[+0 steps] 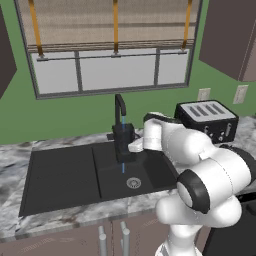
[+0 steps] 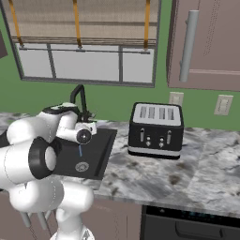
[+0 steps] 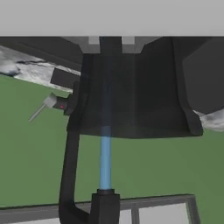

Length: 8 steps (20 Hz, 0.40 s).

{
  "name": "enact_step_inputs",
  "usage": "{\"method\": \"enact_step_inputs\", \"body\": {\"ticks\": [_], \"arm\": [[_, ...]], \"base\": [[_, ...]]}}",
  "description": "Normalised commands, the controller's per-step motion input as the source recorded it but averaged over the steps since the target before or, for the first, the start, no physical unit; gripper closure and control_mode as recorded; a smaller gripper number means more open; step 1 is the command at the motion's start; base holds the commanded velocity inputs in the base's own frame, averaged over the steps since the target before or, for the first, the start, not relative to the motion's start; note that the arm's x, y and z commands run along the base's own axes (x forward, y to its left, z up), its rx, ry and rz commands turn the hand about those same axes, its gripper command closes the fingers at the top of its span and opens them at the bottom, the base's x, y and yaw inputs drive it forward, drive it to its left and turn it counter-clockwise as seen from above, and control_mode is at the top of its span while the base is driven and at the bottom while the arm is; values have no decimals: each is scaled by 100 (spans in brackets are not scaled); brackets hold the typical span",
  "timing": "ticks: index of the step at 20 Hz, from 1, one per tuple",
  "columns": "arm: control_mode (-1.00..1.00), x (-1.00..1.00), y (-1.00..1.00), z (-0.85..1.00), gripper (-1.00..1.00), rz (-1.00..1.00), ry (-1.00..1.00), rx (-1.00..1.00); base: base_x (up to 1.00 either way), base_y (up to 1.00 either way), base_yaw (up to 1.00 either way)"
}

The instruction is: Turn on the sink faucet and place the jug under the water for a few seconds to fill it up.

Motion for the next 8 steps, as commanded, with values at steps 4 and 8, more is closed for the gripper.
{"method": "enact_step_inputs", "body": {"ticks": [4, 8], "arm": [[-100, 0, 0, -1, 100, 0, -2, 0], [-100, 10, -1, -6, 100, -1, 0, 0]], "base": [[0, 0, 0], [0, 0, 0]]}}
